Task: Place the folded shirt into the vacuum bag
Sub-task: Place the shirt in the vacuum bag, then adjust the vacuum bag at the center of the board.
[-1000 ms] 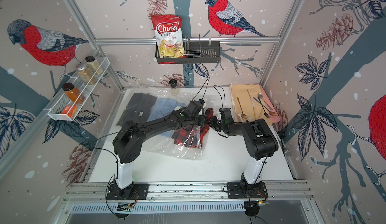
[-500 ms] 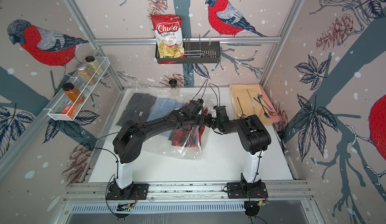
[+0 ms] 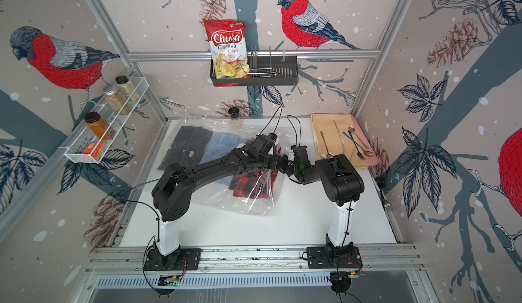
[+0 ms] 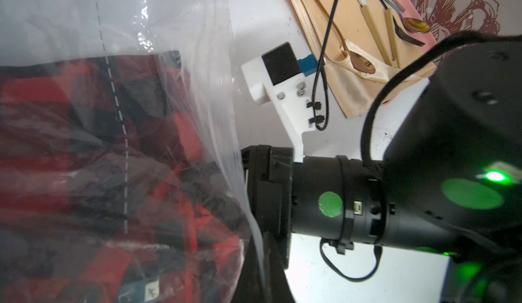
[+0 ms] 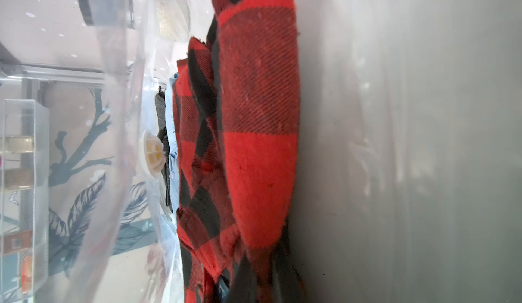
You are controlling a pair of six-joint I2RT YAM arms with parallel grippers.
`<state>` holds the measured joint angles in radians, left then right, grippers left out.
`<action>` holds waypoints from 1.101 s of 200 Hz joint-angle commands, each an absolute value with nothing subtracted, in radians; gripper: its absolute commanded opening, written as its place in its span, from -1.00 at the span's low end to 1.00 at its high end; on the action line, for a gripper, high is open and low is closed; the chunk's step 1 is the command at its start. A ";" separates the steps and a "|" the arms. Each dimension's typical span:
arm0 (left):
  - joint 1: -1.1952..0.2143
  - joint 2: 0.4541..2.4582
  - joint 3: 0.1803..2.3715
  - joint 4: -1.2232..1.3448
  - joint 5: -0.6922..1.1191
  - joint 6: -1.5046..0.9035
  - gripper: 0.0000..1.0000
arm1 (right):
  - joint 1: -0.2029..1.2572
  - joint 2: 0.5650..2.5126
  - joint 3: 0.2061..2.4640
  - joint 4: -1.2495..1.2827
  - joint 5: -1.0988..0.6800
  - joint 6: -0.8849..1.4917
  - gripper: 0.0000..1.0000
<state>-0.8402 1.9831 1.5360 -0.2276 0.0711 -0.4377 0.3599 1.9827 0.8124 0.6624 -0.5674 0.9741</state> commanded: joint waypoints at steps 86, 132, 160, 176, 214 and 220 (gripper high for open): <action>-0.835 1.968 1.523 -0.173 0.104 -0.453 -1.00 | 0.265 1.791 0.662 0.672 -0.594 0.962 -0.13; -0.825 1.939 1.519 -0.167 0.160 -0.459 -0.82 | 0.164 1.576 0.546 0.528 -0.559 0.869 0.07; -0.825 1.904 1.496 -0.147 0.221 -0.470 -0.52 | 0.107 1.450 0.518 0.430 -0.550 0.818 0.09; -0.823 1.863 1.458 -0.124 0.235 -0.480 -0.38 | 0.096 1.379 0.530 0.354 -0.528 0.784 0.10; -0.800 1.748 1.337 -0.042 0.294 -0.509 -0.12 | 0.120 1.278 0.605 0.232 -0.521 0.734 0.15; -0.793 1.727 1.312 -0.019 0.309 -0.516 -0.08 | 0.133 1.269 0.621 0.223 -0.524 0.731 0.16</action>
<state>-0.8120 1.7874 1.3743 -0.1284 0.2371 -0.4911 0.1074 1.3029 0.5762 0.3138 -0.5297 0.7849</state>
